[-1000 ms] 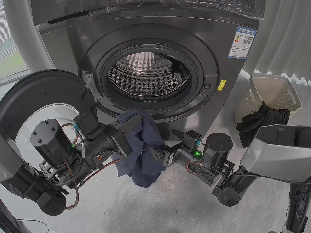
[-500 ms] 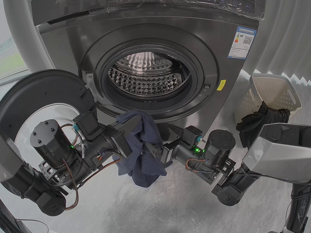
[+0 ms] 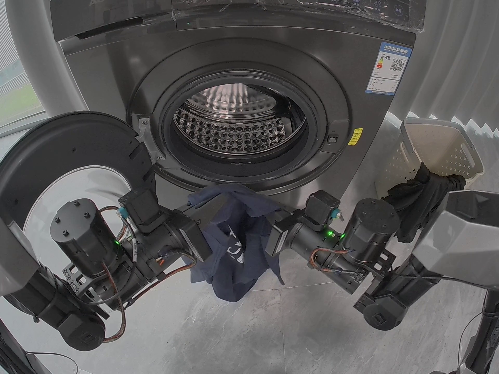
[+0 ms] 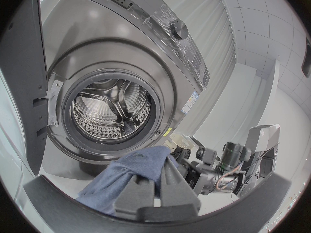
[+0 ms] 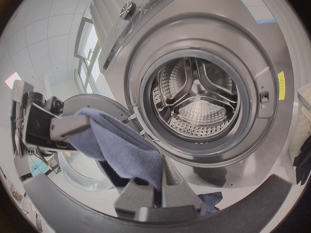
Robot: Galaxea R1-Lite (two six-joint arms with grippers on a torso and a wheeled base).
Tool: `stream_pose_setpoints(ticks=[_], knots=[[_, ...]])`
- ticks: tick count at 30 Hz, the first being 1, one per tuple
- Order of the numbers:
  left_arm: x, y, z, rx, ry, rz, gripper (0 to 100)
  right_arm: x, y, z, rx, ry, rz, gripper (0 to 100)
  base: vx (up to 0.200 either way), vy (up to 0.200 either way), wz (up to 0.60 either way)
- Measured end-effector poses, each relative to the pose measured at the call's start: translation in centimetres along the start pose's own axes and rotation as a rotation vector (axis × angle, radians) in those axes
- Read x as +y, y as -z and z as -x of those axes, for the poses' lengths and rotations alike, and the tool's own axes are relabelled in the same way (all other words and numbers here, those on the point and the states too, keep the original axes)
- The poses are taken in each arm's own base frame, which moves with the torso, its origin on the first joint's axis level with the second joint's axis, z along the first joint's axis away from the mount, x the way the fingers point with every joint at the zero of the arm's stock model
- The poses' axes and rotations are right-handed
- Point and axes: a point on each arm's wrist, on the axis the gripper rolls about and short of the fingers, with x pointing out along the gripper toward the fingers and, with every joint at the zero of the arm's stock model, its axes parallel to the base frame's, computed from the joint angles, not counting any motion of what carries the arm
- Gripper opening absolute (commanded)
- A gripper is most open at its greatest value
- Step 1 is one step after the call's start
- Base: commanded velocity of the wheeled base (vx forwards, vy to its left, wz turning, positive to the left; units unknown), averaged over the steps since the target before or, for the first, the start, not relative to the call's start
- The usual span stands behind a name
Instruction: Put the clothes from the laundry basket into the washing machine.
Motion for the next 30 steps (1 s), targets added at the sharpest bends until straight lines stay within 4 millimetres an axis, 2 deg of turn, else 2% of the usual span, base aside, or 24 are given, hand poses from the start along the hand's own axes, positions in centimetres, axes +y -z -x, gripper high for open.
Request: stream_pose_setpoints(ticks=[4,5,16,30], knots=[[-0.3,0.4,0.2,0.018,0.013,0.005,0,0.2,-1.3,0.9,-0.018,-0.002,-0.01,0,0.0,0.0,0.0],[-0.4,0.5,0.3,0.026,0.021,0.007,100,0.4,-1.6,1.1,-0.022,-0.007,-0.014,0,0.0,0.0,0.0],[-0.3,2.4,0.2,0.096,0.007,0.009,100,2.1,-3.9,1.9,-0.076,-0.057,-0.028,0,0.0,0.0,0.0],[0.6,5.9,1.0,0.243,-0.038,0.008,100,2.6,-5.7,2.3,-0.128,-0.07,-0.03,0,0.0,0.0,0.0]])
